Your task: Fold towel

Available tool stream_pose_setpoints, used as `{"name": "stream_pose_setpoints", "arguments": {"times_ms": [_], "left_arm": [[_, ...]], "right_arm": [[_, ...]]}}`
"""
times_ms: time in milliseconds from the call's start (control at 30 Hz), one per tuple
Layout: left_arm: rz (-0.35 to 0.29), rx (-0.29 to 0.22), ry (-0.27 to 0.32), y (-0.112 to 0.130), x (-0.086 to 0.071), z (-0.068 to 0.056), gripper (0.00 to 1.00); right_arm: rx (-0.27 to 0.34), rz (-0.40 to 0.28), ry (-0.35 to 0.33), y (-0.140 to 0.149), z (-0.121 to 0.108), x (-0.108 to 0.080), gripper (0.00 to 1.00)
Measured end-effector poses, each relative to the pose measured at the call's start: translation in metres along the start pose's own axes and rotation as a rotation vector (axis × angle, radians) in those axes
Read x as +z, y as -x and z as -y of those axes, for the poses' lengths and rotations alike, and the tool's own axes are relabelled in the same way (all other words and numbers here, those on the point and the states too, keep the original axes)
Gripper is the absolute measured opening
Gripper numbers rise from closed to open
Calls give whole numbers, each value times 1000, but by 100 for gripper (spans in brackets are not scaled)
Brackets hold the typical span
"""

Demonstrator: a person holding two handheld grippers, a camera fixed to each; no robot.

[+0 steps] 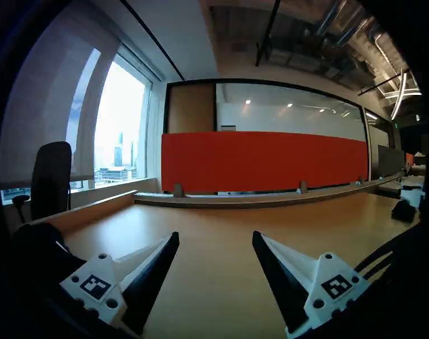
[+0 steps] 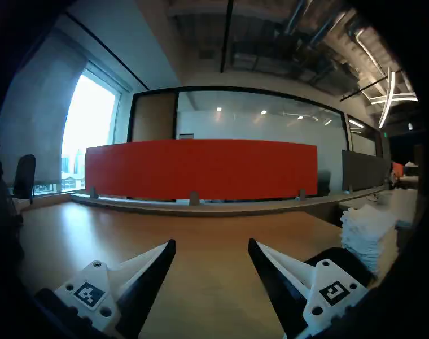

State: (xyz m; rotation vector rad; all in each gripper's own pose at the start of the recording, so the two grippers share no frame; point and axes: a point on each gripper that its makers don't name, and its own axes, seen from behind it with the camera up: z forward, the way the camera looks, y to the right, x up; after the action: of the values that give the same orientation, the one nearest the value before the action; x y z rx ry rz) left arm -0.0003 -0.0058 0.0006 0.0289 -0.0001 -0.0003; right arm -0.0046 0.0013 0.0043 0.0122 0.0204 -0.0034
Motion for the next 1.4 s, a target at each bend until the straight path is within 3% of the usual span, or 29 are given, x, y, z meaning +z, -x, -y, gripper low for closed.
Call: {"name": "stream_pose_setpoints", "arguments": {"times_ms": [1400], "left_arm": [[0,0,0,-1,0,1,96]], "right_arm": [[1,2,-1,3,-1,1,99]]}}
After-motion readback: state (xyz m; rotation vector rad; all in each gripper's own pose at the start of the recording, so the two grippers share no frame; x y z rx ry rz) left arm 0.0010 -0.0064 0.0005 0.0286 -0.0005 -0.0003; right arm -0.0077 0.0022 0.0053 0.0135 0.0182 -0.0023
